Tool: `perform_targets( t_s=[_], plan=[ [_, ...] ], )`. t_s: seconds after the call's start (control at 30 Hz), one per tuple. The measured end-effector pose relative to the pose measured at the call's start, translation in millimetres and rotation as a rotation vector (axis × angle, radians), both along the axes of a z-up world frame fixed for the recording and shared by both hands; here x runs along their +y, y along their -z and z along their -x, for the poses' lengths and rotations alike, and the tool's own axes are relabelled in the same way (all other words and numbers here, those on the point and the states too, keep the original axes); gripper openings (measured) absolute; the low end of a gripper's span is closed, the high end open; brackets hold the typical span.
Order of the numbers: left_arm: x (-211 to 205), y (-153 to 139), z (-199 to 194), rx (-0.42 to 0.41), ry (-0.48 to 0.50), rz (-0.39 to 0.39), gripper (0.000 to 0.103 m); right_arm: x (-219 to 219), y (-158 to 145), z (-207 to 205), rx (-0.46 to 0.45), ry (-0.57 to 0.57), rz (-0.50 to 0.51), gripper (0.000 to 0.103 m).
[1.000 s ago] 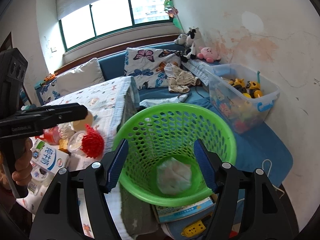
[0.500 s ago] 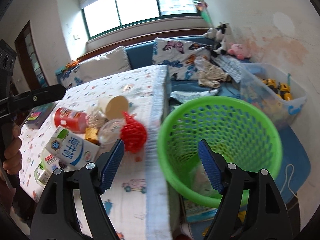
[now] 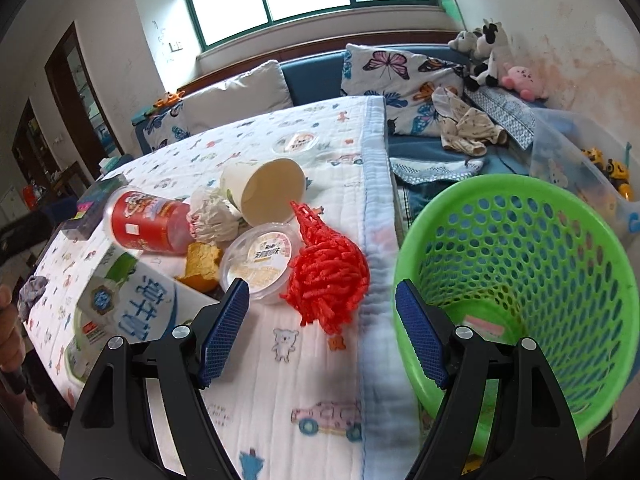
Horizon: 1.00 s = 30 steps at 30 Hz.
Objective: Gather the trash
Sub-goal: 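Move the right tool back and grasp the red mesh net, then drop the red net into the green basket while the left tool grasps the milk carton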
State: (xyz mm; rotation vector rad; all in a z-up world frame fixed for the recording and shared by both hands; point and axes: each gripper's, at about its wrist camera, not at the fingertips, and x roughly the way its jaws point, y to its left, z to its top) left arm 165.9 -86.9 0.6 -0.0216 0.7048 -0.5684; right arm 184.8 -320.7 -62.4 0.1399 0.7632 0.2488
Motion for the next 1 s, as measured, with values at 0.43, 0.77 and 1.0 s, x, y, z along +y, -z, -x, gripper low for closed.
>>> perform_targets(
  t_s=[0.43,0.77,1.0],
  plan=[
    [8.8,24.1,17.6,-0.011,0.104,-0.081,0.082,-4.1,21.1,-23.3,0.071,0.019,-0.062,0.046],
    [-8.4,31.6,7.4,-0.069,0.346,-0.226,0.092,-13.6,4.8,-13.8,0.043,0.056,-0.061,0.04],
    [-16.1,40.4,0.2,-0.072,0.511,-0.269,0.093,-19.0,-6.1,-4.9,0.037,0.077,-0.061,0.039]
  ],
)
